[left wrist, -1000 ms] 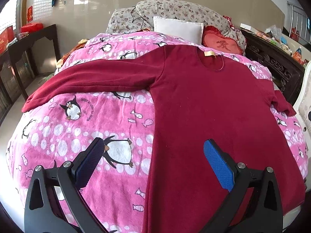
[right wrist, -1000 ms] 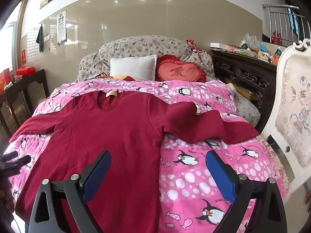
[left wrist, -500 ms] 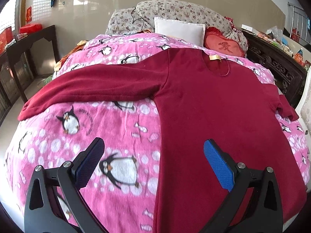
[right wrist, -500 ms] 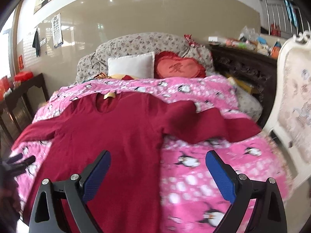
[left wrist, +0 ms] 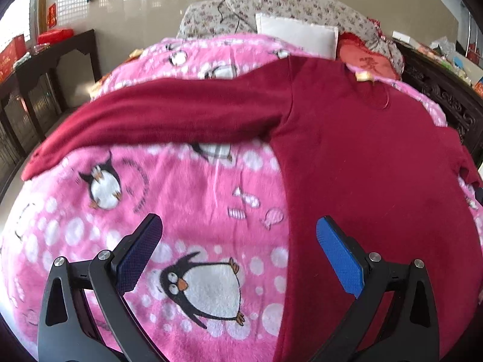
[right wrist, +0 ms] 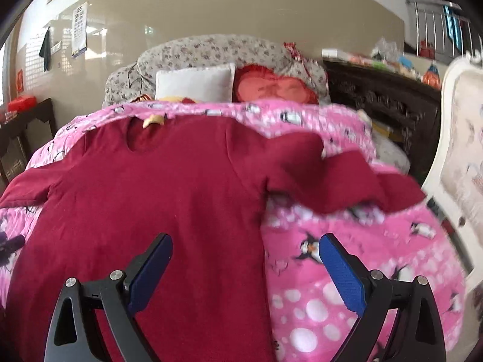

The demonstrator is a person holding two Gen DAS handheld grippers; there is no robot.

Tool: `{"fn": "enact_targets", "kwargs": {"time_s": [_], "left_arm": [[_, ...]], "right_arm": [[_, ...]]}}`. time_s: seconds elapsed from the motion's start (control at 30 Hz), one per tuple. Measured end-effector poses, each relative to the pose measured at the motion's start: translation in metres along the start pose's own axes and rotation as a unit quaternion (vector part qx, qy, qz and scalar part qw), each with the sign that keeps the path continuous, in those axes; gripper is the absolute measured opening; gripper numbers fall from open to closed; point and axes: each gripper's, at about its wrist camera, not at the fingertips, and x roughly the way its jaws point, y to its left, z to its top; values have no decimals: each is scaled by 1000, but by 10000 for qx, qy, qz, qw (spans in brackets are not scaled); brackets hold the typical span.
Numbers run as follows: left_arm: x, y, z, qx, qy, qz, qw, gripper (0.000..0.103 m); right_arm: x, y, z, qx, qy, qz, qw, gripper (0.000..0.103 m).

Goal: Fold small clothes

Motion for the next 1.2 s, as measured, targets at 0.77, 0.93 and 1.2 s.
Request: {"fn": "enact_targets", "kwargs": {"time_s": [0.77, 0.93, 1.2], "left_arm": [[-5, 8, -13, -244, -158, 22, 9996, 103], [-6, 9, -13, -258, -156, 7, 9995, 103], [-6, 9, -13, -257, -159, 5, 9995, 102]], "right_arm": [[14, -27, -14, 678, 228, -275, 9971, 93], [14, -26, -14, 632, 233, -312, 9972, 93], [14, -25, -14, 630, 240, -307, 9973, 93]]}}
